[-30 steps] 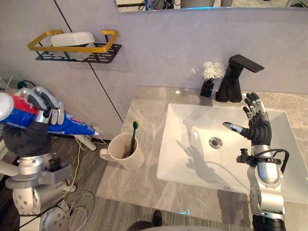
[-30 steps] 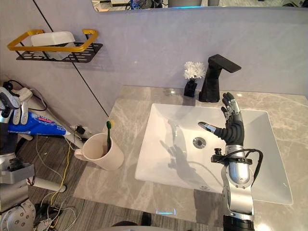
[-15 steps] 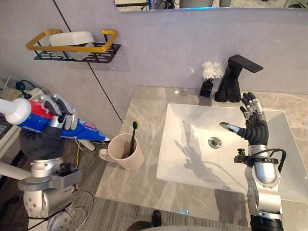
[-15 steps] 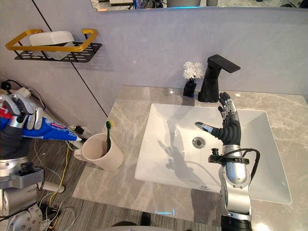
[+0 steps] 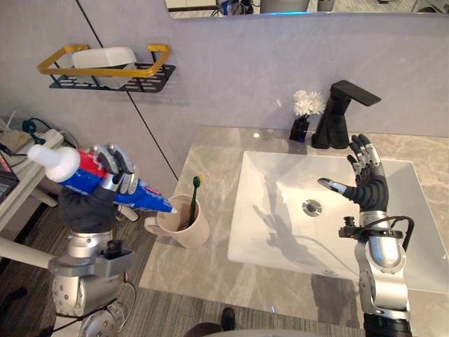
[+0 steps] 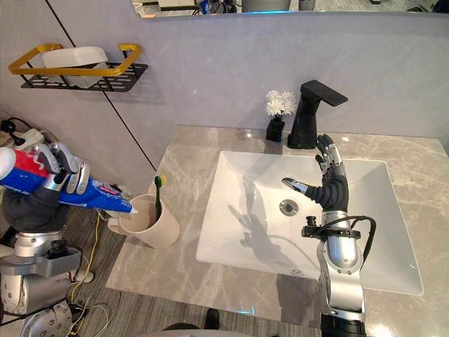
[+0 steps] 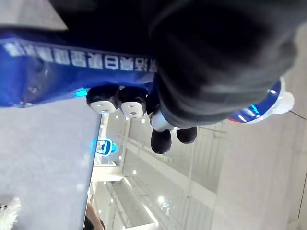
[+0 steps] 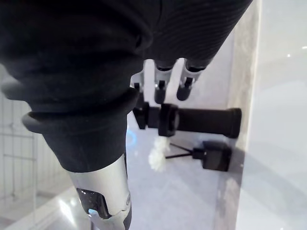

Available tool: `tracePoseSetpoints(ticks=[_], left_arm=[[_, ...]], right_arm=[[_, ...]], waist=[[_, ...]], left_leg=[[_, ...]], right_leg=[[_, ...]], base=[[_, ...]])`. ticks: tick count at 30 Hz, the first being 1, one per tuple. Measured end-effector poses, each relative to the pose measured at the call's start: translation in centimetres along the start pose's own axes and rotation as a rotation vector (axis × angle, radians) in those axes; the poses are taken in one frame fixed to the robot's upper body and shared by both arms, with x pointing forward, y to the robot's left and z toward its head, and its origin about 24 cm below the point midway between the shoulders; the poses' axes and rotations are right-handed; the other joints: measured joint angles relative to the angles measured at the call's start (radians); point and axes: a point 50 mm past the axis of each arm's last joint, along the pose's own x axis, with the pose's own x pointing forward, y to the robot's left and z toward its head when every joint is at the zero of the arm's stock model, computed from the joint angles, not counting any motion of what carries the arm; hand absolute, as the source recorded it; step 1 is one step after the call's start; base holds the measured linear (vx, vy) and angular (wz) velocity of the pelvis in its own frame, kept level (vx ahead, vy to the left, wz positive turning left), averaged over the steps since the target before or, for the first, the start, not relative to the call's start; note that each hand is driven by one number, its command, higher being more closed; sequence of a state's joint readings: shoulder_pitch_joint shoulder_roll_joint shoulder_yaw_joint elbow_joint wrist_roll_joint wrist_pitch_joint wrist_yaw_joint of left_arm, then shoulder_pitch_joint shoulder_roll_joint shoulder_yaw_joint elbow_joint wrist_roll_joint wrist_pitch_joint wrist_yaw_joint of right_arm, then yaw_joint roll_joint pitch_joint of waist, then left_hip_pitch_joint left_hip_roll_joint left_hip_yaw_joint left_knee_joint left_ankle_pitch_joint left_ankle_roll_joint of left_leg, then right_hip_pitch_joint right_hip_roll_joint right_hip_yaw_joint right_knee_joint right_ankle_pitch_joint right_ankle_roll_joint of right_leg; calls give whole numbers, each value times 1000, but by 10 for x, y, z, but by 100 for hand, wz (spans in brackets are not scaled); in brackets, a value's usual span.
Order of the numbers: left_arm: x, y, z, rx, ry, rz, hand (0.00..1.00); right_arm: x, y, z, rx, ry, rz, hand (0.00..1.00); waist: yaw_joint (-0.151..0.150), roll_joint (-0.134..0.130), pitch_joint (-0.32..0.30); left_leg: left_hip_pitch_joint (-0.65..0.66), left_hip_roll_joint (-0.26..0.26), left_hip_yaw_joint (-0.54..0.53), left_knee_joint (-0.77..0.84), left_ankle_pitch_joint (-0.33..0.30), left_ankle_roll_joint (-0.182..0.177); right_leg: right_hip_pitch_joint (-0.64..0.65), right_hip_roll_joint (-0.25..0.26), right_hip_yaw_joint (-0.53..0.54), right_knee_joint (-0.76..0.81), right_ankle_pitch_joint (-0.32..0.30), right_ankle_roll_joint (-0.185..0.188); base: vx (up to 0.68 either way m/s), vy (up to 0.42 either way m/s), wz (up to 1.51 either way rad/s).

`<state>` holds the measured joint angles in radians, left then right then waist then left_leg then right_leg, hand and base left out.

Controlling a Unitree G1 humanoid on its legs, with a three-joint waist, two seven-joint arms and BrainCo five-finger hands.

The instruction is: Organize washtable

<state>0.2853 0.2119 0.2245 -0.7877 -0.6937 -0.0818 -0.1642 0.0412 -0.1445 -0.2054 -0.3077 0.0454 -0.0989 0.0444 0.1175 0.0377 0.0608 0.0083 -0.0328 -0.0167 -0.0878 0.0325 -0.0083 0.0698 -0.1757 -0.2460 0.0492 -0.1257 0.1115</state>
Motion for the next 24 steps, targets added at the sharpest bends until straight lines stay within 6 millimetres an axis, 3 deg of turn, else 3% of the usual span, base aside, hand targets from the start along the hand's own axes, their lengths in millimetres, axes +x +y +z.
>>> tracePoseSetpoints(ticks=[24], left_arm=[[-2,-14,-18,-93,82,-49,100]], right_arm=[[3,12,2,22,-13,46,0]], waist=[[1,-5,2]], left_leg=[[1,1,21,-1,0,0]], right_leg=[[-5,0,9,0,2,1]], base=[[0,0,0]])
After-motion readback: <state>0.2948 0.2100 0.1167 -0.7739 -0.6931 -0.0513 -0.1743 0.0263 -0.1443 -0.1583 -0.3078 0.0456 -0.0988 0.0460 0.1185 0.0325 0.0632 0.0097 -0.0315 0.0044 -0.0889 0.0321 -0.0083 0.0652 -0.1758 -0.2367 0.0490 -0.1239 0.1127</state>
